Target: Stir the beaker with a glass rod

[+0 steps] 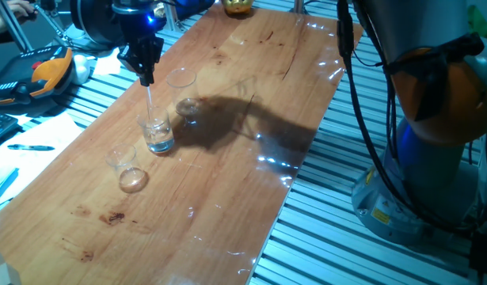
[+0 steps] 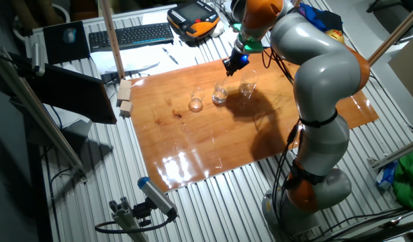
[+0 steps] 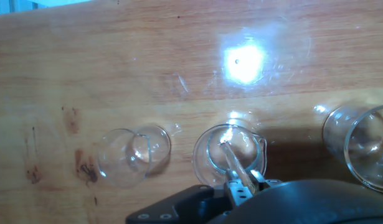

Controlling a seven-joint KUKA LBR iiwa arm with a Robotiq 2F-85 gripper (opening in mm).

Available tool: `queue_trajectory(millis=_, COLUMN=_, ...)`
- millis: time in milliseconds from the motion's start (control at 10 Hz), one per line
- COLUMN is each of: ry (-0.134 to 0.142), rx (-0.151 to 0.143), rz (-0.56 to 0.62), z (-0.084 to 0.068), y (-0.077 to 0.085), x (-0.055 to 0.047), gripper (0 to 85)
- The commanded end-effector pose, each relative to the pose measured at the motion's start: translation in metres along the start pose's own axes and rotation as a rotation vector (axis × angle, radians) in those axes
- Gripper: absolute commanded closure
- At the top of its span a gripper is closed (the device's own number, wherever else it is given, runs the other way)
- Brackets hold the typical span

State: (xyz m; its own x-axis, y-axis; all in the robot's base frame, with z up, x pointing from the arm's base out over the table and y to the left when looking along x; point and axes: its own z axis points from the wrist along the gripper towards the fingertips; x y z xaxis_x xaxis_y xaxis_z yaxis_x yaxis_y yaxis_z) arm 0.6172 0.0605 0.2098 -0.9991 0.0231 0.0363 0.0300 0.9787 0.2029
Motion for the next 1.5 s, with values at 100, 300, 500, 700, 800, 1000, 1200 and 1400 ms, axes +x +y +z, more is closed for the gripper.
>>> queue_trajectory(millis=100, ry=0.000, rx=-0.005, rz=0.007, z=0.001, y=-0.001, x=0.000, gripper=85.0)
queue_trajectory(millis=300, ry=0.000, rx=-0.025, rz=0.019, z=0.006, y=-0.003, x=0.000, gripper=85.0)
queue_trajectory(millis=500, ry=-0.002, rx=-0.031, rz=0.028, z=0.008, y=-0.004, x=0.001, gripper=85.0)
queue_trajectory(millis=700, ry=0.005, rx=-0.041, rz=0.026, z=0.009, y=-0.008, x=0.000, gripper=85.0)
queue_trajectory(millis=800, ry=0.007, rx=-0.041, rz=0.026, z=0.008, y=-0.009, x=-0.001, gripper=85.0)
queue_trajectory(millis=1000, ry=0.009, rx=-0.049, rz=0.033, z=0.009, y=-0.011, x=-0.001, gripper=85.0)
queue_trajectory(millis=1200, ry=0.004, rx=-0.052, rz=0.030, z=0.010, y=-0.012, x=0.000, gripper=85.0)
queue_trajectory(millis=1400, ry=-0.019, rx=-0.059, rz=0.025, z=0.011, y=-0.013, x=0.001, gripper=85.0)
